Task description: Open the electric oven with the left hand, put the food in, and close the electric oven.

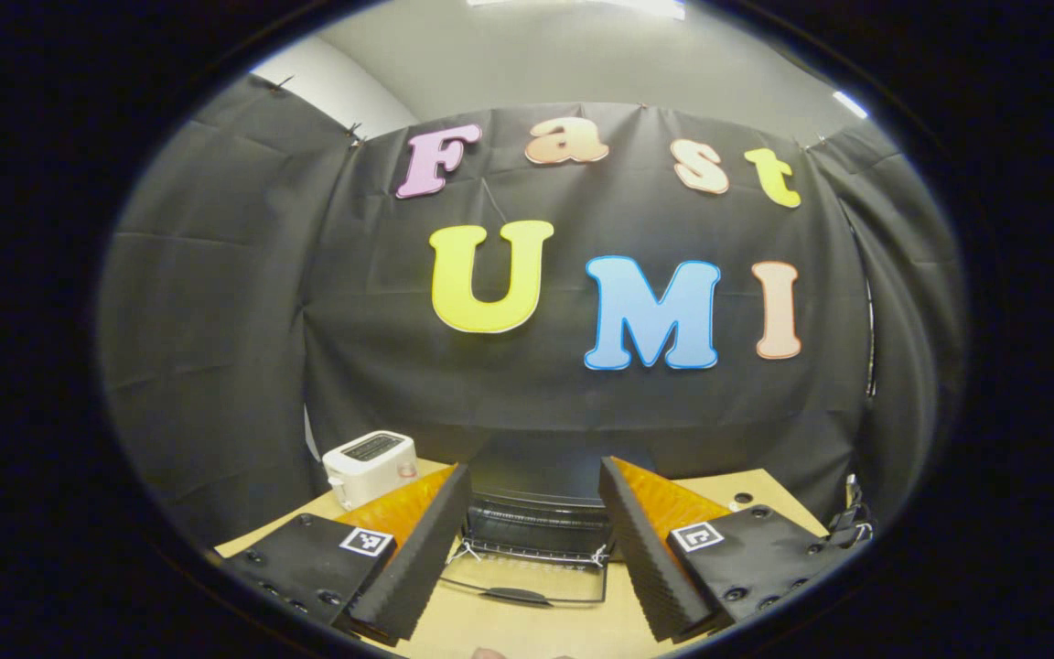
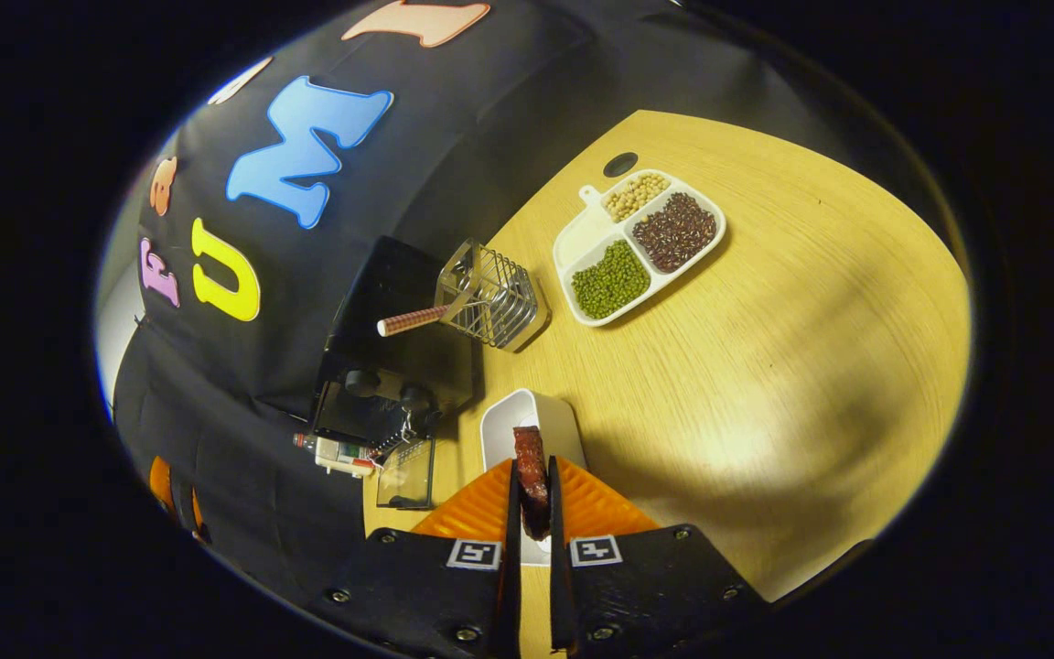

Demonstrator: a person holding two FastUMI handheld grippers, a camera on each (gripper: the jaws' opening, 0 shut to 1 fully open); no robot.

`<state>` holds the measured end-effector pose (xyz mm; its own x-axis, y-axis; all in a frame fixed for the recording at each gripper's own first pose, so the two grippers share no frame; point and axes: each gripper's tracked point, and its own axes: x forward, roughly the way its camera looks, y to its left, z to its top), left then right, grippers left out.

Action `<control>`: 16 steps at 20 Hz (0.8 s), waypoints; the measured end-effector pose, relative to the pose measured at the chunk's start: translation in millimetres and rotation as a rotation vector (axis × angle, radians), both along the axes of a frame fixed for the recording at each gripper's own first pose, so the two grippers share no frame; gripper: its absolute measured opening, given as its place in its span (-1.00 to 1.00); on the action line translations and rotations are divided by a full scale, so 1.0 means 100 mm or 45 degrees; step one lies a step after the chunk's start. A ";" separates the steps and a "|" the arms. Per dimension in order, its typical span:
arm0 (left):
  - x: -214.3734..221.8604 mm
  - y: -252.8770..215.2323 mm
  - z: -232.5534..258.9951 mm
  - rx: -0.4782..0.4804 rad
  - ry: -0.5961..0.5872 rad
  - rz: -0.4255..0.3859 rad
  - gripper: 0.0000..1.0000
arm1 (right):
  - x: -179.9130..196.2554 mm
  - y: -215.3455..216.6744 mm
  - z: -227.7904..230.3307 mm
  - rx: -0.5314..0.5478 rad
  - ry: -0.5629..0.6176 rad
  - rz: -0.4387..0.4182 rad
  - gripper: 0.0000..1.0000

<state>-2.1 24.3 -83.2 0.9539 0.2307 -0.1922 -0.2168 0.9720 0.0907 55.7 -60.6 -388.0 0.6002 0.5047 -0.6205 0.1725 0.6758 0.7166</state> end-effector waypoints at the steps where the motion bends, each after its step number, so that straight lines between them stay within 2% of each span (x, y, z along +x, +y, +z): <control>1: 0.02 -0.01 0.00 -0.011 -0.008 -0.009 0.90 | -0.02 0.01 0.04 0.020 0.002 -0.003 -0.74; 2: 0.04 -0.01 0.02 -0.016 -0.014 -0.018 0.83 | -0.01 0.00 0.10 0.036 -0.001 -0.013 -0.74; 4: 0.05 0.03 0.03 -0.022 -0.018 -0.040 0.96 | -0.01 -0.01 0.24 0.070 -0.029 -0.038 -0.74; 6: 0.11 0.06 0.01 -0.040 -0.024 -0.069 0.92 | -0.03 0.01 0.42 0.111 -0.049 -0.068 -0.74; 8: 0.17 0.15 0.02 -0.059 -0.032 -0.096 0.83 | -0.06 0.06 0.65 0.190 -0.071 -0.101 -0.75; 10: 0.22 0.25 0.05 -0.079 -0.044 -0.132 0.97 | -0.12 0.13 0.90 0.257 -0.104 -0.146 -0.74; 16: 0.30 0.74 0.01 -0.152 -0.041 -0.210 0.90 | -0.18 0.62 1.58 0.526 -0.199 -0.299 -0.75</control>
